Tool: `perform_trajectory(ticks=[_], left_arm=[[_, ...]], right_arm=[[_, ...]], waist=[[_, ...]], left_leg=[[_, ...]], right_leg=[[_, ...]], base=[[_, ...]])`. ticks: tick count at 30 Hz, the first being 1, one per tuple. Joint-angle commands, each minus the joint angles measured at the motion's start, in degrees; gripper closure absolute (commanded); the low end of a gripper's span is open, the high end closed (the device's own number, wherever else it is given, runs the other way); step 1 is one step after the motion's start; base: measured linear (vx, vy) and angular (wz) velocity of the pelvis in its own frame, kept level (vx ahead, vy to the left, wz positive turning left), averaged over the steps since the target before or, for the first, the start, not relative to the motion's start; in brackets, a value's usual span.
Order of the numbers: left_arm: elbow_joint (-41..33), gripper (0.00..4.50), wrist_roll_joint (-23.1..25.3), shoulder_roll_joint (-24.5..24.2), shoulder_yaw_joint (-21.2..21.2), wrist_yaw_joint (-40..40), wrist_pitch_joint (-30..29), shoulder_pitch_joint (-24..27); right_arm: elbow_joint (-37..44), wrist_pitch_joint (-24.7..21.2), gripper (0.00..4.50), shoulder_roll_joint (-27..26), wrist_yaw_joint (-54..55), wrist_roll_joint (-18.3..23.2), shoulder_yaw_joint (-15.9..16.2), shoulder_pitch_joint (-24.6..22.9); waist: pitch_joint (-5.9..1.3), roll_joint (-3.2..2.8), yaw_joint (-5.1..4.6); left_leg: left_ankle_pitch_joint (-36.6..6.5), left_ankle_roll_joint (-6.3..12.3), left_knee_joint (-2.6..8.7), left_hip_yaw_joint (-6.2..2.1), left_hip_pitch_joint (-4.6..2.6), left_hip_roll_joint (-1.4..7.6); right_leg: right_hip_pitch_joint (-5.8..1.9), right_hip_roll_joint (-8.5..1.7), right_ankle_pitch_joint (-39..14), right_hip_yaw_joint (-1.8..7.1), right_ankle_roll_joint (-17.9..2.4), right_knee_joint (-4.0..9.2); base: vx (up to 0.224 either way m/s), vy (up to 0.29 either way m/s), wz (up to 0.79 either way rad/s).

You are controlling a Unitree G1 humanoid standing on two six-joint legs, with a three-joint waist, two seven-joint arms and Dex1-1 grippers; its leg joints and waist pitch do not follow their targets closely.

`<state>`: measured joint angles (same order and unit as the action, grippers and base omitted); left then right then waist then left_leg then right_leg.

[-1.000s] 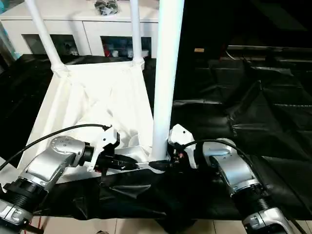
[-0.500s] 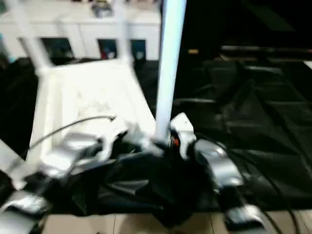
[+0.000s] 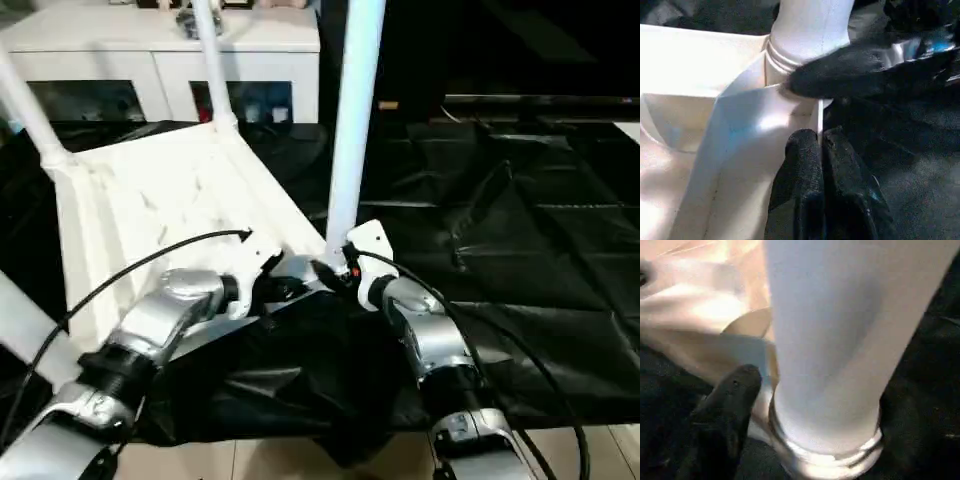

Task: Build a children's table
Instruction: Rotate leg to tighten

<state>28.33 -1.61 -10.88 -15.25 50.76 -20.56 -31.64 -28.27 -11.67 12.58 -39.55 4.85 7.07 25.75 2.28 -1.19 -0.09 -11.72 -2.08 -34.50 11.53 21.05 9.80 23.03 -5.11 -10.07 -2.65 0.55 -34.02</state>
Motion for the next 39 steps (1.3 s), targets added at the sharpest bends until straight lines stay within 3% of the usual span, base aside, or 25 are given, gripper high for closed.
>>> perform_trajectory(ticks=[1,5,7,11,13,14,16,20,23,31,33,35,37,38,39], left_arm=[[-2.4,4.5,-3.1,0.0,-2.3,6.5,3.2,0.8],[-4.7,4.5,-4.0,-4.1,-4.0,14.5,3.6,2.3],[-5.1,4.5,-4.0,-5.1,-4.4,16.3,3.9,2.5],[-6.2,4.5,-4.5,-8.0,-5.6,21.8,3.5,2.8],[-6.8,4.5,-4.7,-9.3,-6.3,24.4,3.1,2.9],[-7.0,4.5,-4.8,-9.7,-6.5,25.4,3.0,3.0],[-7.2,4.5,-5.0,-9.9,-6.6,26.0,2.8,3.0],[-7.4,4.5,-5.1,-10.0,-6.6,27.0,2.4,3.0],[-7.4,4.5,-5.0,-9.8,-6.6,26.7,2.6,3.1],[-7.1,4.5,-4.6,-8.5,-5.9,23.9,2.0,3.4],[-5.0,4.5,-3.5,-6.2,-4.3,18.7,2.3,2.6],[-2.3,4.5,-2.3,-3.5,-2.8,12.4,2.5,1.0],[-0.4,4.5,-1.4,-1.7,-1.9,8.0,2.3,-0.2],[-0.4,4.5,-1.4,-1.7,-1.9,8.0,2.3,-0.2],[1.2,4.5,-0.6,0.2,-1.2,3.7,2.2,-1.4]], right_arm=[[3.8,0.1,0.71,0.8,-9.7,2.2,5.6,-1.4],[9.0,-0.7,0.71,7.0,-20.8,4.6,7.5,-3.3],[9.9,-1.0,0.71,8.2,-22.9,4.8,7.8,-3.7],[12.0,-2.0,0.71,10.9,-27.7,5.2,8.9,-4.3],[12.5,-2.5,1.02,11.5,-28.9,5.2,9.3,-4.4],[12.8,-2.8,1.02,11.6,-29.3,5.4,9.5,-4.5],[13.1,-2.9,1.21,11.6,-29.6,5.7,9.8,-4.5],[13.7,-3.6,1.47,11.0,-29.8,6.2,9.9,-4.7],[13.8,-3.9,1.81,10.7,-29.8,6.4,9.8,-5.0],[13.4,-4.8,1.96,8.9,-26.5,6.7,8.6,-6.3],[10.1,-4.9,1.96,5.8,-18.9,5.4,6.6,-5.9],[6.0,-4.5,1.96,2.7,-10.7,3.3,5.1,-4.9],[4.3,-5.0,1.96,0.8,-6.4,2.5,4.4,-4.5],[4.3,-5.0,1.96,0.8,-6.4,2.5,4.4,-4.5],[3.3,-5.5,1.96,-1.2,-2.1,1.6,4.0,-4.1]], waist=[[-2.85,0.67,0.36],[-3.06,0.38,1.16],[-3.14,0.28,1.53],[-3.25,0.28,2.04],[-3.18,0.26,2.03],[-3.15,0.82,2.02],[-2.98,0.47,2.22],[-2.89,0.63,2.23],[-2.98,0.71,2.19],[-3.07,0.82,2.21],[-2.74,0.94,1.97],[-2.43,0.87,1.5],[-2.45,1.13,0.99],[-2.44,1.26,0.88],[-2.26,1.18,0.63]], left_leg=[[-16.3,2.73,4.71,-1.74,-0.32,3.16],[-11.9,4.87,4.42,-1.31,-0.62,3.49],[-9.4,5.36,4.42,-1.34,-0.34,3.55],[-8.0,5.6,4.3,-1.29,-0.47,3.62],[-8.0,5.86,4.22,-1.1,-0.44,3.59],[-8.4,5.83,4.21,-1.02,-0.5,3.6],[-9.7,4.94,4.37,-1.08,-0.65,3.68],[-11.0,3.43,4.57,-1.22,-0.71,3.67],[-10.3,3.33,4.5,-1.24,-0.59,3.59],[-8.5,4.27,4.32,-1.16,-0.5,3.55],[-11.0,3.37,4.54,-1.2,-0.58,3.46],[-14.4,1.18,4.74,-1.37,-0.79,3.35],[-16.8,-0.34,5.05,-1.98,-0.61,3.19],[-17.0,-0.37,5.08,-1.96,-0.55,3.22],[-18.3,-0.39,5.03,-1.84,-1.0,3.2]], right_leg=[[-1.98,-3.23,-20.7,2.26,-11.8,5.06],[-1.95,-3.1,-12.9,2.42,-15.0,4.17],[-2.3,-3.11,-9.6,2.28,-16.1,3.64],[-2.59,-3.05,-6.6,2.12,-16.9,3.09],[-2.53,-3.07,-6.0,2.15,-17.4,3.06],[-2.52,-3.09,-6.7,2.17,-17.4,3.19],[-2.37,-3.22,-9.8,2.25,-16.8,3.39],[-2.33,-3.26,-13.1,2.35,-15.7,3.64],[-2.43,-3.31,-12.1,2.4,-15.5,3.53],[-2.5,-3.28,-10.0,2.35,-16.1,3.32],[-2.25,-3.3,-14.1,2.36,-15.3,3.83],[-1.87,-3.4,-20.7,2.32,-13.9,4.54],[-2.17,-3.5,-26.9,2.05,-10.9,5.0],[-2.11,-3.46,-27.2,2.08,-10.3,5.11],[-1.42,-3.37,-28.4,2.21,-9.9,5.53]], base=[[0.0,0.0,0.0],[0.0,0.0,0.0],[0.0,0.0,0.0],[0.0,0.0,0.0],[0.0,0.0,0.0],[0.0,0.0,0.0],[0.0,0.0,0.0],[0.0,0.0,0.0],[0.0,0.0,0.0],[0.0,0.0,0.0],[0.0,0.0,0.0],[0.0,0.0,0.0],[-0.052,0.001,-0.05],[-0.052,0.005,-0.06],[0.0,0.0,0.0]])
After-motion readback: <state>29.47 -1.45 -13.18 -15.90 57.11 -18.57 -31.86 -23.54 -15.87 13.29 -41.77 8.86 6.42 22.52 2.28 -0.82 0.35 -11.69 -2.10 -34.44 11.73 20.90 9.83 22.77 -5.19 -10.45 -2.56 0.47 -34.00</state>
